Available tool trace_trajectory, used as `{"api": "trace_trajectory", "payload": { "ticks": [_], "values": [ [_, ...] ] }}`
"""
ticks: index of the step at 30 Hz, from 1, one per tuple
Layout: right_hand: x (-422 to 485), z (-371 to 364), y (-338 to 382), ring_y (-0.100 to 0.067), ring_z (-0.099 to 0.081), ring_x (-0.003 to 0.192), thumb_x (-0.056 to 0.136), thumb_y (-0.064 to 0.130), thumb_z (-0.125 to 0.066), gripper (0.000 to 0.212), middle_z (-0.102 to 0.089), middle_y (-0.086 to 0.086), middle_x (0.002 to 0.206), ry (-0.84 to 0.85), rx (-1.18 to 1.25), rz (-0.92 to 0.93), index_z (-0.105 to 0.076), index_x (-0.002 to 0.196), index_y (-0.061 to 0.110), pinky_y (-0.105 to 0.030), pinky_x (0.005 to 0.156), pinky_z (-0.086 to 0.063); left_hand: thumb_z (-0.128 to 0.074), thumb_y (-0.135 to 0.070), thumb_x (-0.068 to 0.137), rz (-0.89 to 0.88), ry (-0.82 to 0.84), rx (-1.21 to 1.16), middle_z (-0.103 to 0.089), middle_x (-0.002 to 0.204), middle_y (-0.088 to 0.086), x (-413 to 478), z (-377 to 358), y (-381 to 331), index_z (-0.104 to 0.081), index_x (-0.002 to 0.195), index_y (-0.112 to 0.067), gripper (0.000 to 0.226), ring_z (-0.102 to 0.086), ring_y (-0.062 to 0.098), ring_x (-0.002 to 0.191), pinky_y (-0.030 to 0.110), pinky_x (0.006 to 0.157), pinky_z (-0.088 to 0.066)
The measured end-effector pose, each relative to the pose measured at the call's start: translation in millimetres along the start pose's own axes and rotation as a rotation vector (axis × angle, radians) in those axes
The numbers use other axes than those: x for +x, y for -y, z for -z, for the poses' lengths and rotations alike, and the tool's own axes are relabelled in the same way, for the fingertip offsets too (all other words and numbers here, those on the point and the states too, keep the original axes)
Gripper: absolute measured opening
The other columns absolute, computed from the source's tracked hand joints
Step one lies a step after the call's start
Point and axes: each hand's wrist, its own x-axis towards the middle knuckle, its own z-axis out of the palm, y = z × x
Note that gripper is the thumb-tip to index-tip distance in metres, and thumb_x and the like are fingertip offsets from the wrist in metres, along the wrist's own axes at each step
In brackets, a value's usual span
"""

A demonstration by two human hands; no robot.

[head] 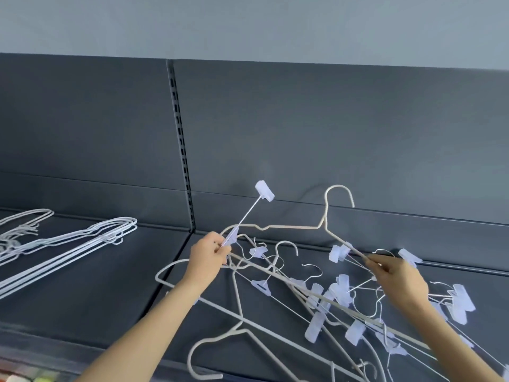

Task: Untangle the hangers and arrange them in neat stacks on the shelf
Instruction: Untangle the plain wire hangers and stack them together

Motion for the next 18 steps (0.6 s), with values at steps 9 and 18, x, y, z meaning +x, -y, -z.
{"api": "trace_trajectory", "payload": {
  "ticks": [9, 18],
  "values": [
    [0, 56, -48, -0.037, -0.055, 0.064, 0.088, 0.031, -0.055, 0.019, -0.064, -0.017, 0.067, -0.207, 0.172, -0.143, -0.071, 0.086, 0.021, -0.033, 0.059, -0.041, -0.051, -0.01, 0.089, -0.096, 0.162, -0.138, -0.06, 0.055, -0.003, -8, -10, -31, -0.057, 0.074, -0.013, 0.016, -0.047, 0.009, 0.054, 0.016, 0.054, -0.037],
    [-1, 108, -66, -0.037, -0.057, 0.069, 0.089, 0.03, -0.054, 0.02, -0.063, -0.013, 0.069, -0.397, 0.205, -0.186, -0.07, 0.089, 0.017, -0.034, 0.065, -0.043, -0.054, -0.012, 0.088, -0.241, 0.622, 0.061, -0.057, 0.069, -0.01, -16, -111, -71, -0.058, 0.068, -0.023, 0.024, -0.05, -0.003, 0.063, 0.019, 0.068, -0.04]
  ]
}}
